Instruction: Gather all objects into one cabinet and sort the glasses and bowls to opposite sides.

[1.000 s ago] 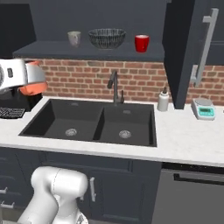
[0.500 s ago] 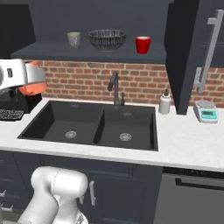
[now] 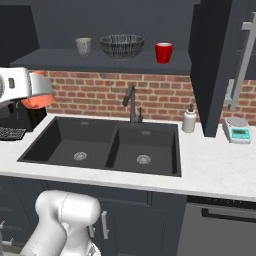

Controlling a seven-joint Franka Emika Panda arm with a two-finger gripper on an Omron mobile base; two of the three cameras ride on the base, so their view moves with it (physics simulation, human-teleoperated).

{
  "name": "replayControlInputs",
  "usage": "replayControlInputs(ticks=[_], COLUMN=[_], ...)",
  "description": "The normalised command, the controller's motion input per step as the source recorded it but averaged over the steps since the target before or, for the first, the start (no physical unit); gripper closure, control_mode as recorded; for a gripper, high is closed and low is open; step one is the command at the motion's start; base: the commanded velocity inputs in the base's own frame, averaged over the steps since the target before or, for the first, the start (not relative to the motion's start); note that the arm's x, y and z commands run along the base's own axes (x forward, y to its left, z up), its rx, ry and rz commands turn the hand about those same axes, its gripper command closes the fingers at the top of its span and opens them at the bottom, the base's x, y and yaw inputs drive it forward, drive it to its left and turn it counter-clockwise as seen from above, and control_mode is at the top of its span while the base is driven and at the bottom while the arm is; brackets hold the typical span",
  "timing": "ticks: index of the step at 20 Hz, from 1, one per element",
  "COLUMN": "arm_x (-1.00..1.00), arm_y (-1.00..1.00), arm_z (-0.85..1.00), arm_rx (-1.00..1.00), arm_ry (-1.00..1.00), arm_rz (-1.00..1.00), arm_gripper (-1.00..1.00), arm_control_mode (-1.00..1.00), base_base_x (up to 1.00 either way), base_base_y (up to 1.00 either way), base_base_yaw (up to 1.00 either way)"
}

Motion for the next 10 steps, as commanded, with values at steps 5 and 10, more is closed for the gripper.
replayControlInputs(ticks=[5,10], arm_x=[0.00,0.00], arm_y=[0.00,0.00], arm_z=[0.00,0.00], arm_rx=[0.00,0.00], arm_ry=[0.00,0.00], arm_rz=[0.00,0.00], arm_gripper=[1.00,1.00], arm_control_mode=[1.00,1.00], base_base_x=[0.27,0.28], base_base_y=[0.05,0.11], base_base_yaw=[0.00,0.00])
